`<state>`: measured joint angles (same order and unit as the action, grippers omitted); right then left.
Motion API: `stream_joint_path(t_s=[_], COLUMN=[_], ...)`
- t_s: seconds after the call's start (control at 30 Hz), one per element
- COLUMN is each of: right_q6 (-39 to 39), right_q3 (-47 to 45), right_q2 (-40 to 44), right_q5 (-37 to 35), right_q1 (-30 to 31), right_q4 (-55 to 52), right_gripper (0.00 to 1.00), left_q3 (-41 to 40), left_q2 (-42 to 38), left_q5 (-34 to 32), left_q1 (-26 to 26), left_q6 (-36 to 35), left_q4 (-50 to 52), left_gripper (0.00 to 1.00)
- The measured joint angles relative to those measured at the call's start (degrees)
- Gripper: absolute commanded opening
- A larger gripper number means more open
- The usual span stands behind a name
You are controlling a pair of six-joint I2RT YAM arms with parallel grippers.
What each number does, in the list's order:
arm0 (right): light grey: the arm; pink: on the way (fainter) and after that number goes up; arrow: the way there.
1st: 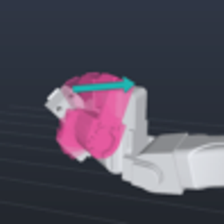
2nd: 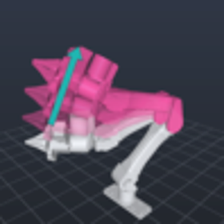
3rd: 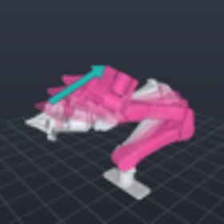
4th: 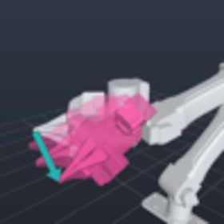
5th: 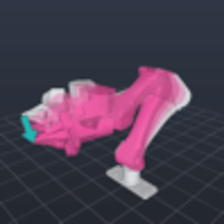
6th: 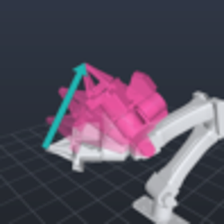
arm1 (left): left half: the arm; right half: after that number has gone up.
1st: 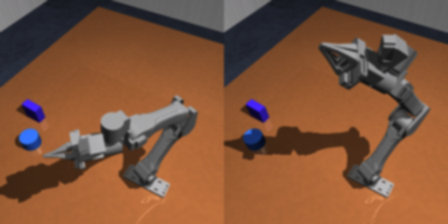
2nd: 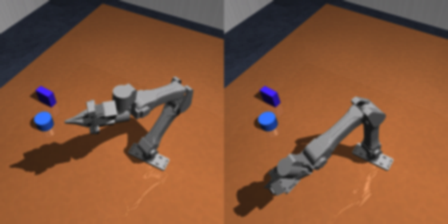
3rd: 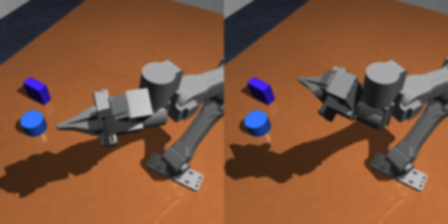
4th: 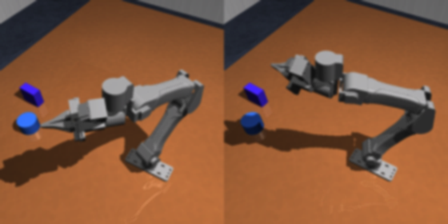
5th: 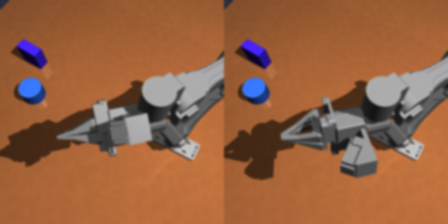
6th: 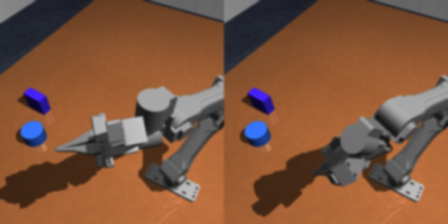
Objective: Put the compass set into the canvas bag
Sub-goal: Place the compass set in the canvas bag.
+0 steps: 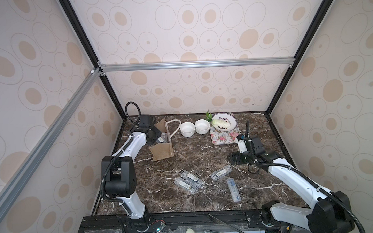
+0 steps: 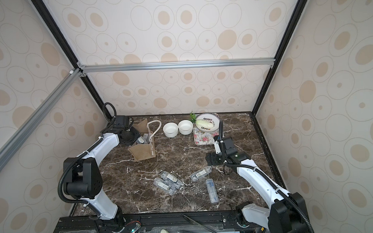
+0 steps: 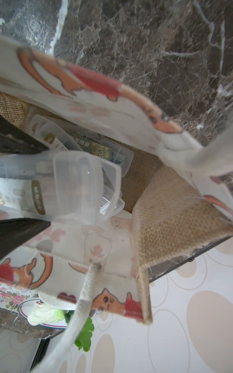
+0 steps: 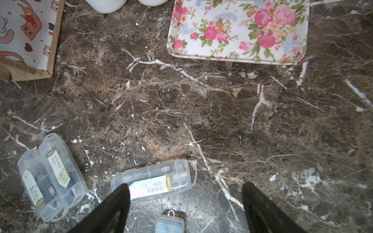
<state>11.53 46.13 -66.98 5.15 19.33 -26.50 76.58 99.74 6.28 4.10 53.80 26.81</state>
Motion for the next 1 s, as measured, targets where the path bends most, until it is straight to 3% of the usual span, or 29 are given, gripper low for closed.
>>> stream_joint_path(t_s=[0.33,0.57,0.77,1.0], right_q6=[0.0,0.0,0.0,0.0], right_q3=[-0.1,-0.2,-0.2,0.8], right_q2=[-0.4,-0.8,-1.5,-1.3], right_q5=[0.3,0.3,0.3,0.4], right_q1=[0.0,0.0,0.0,0.0], right_q4=[0.9,1.2,1.2,0.3], right_gripper=[0.89,0.89,0.89,0.89], left_q3=[6.3,8.6,9.2,12.9], left_q2=[7.4,9.3,8.2,2.5], left_q5=[-0.2,-0.2,-0.5,-2.8], left_q1=[0.3,0.3,0.6,3.0], left_q6=[-0.7,-1.4,-4.0,-10.6], left_q4=[2.6,3.6,4.0,5.8], left_gripper=[0.47,0.56,0.71,0.75])
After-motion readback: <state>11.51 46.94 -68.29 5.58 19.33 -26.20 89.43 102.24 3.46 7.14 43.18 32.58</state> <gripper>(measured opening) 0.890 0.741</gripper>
